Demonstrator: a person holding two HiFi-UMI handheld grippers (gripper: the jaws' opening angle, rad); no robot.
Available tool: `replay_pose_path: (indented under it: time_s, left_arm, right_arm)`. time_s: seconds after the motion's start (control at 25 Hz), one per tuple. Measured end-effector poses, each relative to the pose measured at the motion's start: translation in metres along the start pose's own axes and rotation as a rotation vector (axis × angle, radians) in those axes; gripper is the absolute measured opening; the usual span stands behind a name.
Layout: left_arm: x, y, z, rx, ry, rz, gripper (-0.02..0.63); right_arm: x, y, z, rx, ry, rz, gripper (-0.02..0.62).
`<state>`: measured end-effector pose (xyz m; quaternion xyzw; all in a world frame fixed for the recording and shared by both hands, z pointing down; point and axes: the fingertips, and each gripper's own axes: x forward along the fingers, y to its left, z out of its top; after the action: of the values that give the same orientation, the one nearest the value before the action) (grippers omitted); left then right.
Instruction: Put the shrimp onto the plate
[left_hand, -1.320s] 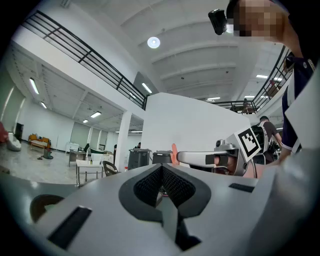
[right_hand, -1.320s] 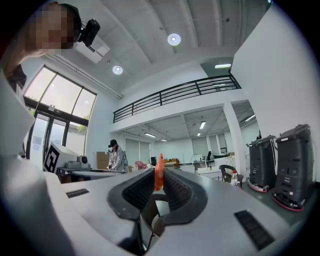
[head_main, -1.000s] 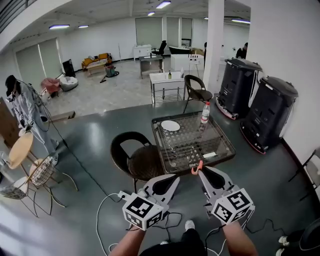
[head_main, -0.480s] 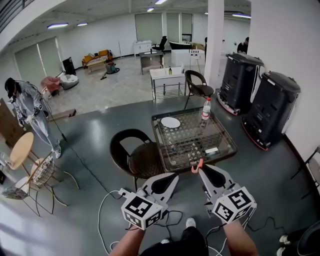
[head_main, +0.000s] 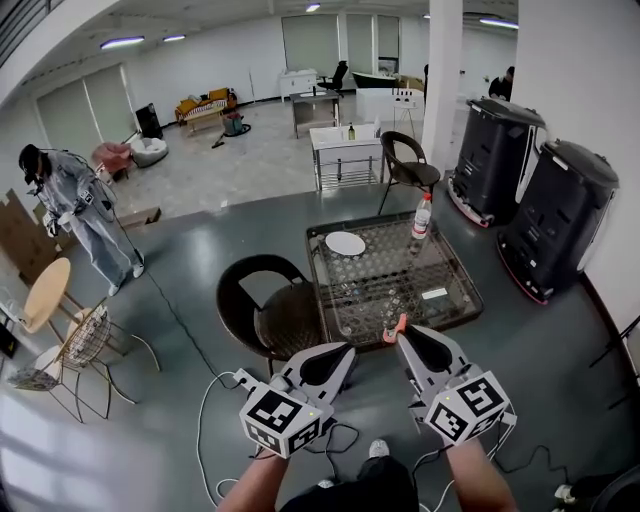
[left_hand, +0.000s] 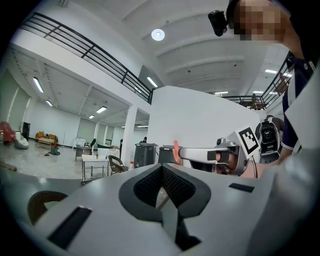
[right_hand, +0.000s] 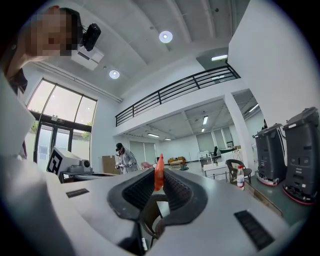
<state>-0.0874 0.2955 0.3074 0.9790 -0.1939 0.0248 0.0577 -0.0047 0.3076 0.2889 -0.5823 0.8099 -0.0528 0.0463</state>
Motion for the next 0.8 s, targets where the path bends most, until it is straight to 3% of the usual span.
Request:
replay_pose_path:
  time_s: [0.8]
  left_arm:
    - [0.120,0.033,0.005,-0.012,0.036,0.158,0.009]
  right_arm:
    - [0.048,-0.120,0.004,0.044,0.035,0.148,0.057]
